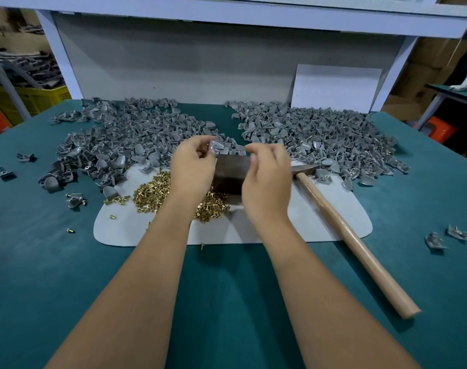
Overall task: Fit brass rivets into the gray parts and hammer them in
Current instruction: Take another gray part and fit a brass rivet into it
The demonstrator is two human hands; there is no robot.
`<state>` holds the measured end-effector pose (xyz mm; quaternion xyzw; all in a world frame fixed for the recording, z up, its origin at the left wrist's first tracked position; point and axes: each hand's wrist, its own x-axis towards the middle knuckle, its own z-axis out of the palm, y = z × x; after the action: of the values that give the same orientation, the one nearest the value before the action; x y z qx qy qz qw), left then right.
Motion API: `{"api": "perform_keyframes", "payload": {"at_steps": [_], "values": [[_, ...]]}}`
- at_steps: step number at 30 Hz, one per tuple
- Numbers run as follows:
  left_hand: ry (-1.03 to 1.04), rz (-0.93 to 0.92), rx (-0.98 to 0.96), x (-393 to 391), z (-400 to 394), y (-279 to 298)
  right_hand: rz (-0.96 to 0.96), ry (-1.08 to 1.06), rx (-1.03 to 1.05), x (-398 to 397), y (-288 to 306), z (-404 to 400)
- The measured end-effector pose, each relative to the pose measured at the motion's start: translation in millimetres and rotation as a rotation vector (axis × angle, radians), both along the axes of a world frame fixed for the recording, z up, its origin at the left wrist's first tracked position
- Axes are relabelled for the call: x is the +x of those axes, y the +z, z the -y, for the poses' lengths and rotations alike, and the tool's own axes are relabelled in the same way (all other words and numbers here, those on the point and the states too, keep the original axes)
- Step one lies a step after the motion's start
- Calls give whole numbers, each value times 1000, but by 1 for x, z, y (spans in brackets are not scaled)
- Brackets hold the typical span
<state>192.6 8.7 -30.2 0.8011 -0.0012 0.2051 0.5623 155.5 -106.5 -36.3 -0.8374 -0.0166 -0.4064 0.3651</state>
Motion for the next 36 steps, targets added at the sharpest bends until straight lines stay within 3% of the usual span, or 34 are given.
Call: {"api": "perform_keyframes", "payload": {"at_steps": [3,8,14,19,32,36], "values": [[-38,-59,-39,-1,8,0,-92,-140,50,5,-1,17],[26,-77,2,-4,7,2,-218,-71,345,11,-4,27],[61,-102,21,-7,7,5,-236,-101,306,10,-4,25],[-130,-86,-8,-7,13,-2,-239,-175,83,8,-5,21],[-165,17,167,-6,12,-11,-180,35,280,10,-4,22],[-96,-66,125,-4,11,-9,-201,11,312,11,-4,24]]}}
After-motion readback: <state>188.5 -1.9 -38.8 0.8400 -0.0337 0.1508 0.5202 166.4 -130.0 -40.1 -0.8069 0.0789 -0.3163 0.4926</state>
